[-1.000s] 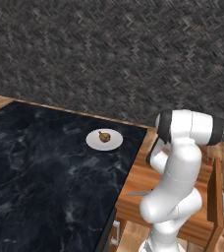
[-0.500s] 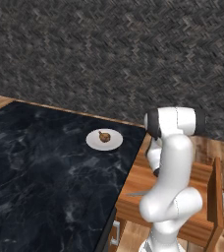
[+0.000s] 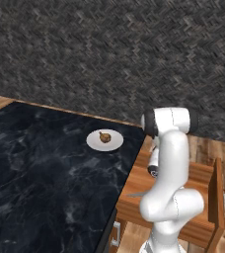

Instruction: Pick up the knife from the drawer and place it on the cutting board. Then place the meat from the plate to the cutting board.

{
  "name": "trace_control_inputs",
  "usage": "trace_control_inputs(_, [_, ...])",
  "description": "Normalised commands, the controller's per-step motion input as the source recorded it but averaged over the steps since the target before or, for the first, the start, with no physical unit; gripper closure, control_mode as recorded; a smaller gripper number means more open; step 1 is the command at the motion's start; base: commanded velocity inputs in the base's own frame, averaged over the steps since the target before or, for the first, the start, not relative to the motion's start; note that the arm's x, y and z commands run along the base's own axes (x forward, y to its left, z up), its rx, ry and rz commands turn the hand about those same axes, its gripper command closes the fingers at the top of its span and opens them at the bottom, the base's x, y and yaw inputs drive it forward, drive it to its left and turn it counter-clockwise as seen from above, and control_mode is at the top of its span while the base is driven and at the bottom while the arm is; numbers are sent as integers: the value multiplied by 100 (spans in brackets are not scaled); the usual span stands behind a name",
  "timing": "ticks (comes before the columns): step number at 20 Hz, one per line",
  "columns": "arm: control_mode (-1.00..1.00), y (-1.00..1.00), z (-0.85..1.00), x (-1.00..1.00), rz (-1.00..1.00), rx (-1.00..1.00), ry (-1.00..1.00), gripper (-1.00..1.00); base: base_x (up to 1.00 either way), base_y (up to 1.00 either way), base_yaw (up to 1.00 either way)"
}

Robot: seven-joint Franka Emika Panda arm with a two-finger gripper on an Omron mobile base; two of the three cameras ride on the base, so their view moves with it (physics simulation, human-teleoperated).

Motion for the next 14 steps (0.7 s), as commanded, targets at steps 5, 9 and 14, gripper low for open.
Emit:
trace_control_inputs(5, [-100,0,-1,4,1,1,0,-100,0,0,0])
trace_control_inputs(9, [-100,-9,2,3,0,3,0,-100,0,0,0])
trace_control_inputs(14, [-100,-13,16,1,0,3,0,-100,0,0,0])
